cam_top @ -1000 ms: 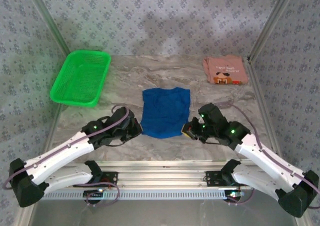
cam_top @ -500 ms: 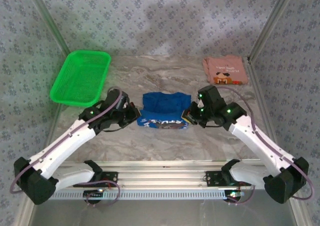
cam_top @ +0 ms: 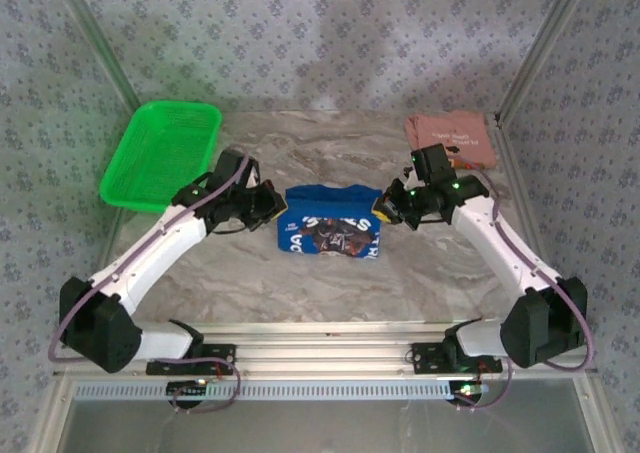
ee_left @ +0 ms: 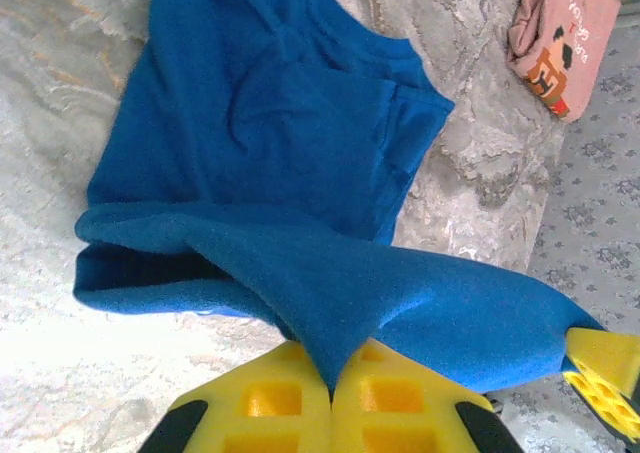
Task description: Fold and stack the t-shirts
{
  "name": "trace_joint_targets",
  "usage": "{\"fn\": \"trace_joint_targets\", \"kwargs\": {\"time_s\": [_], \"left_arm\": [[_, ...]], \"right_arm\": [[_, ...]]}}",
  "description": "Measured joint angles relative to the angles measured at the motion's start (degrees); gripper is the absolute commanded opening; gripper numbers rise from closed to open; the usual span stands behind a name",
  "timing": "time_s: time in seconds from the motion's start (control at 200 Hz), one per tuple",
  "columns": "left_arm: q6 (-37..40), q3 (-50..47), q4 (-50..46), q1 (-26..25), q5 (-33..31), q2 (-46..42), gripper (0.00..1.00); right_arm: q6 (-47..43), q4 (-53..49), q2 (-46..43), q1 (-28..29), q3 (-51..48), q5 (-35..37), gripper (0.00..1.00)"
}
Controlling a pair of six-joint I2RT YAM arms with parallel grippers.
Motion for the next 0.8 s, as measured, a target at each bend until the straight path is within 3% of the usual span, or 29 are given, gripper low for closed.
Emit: {"fn": "trace_joint_targets", "kwargs": {"time_s": [0.799], "left_arm": [[5.29, 9.05, 4.48, 6.23, 6.45, 19.08, 0.00]], "right_arm": [[-9.84, 0.92, 19.61, -7.37, 10.80, -5.22, 0.00]]}}
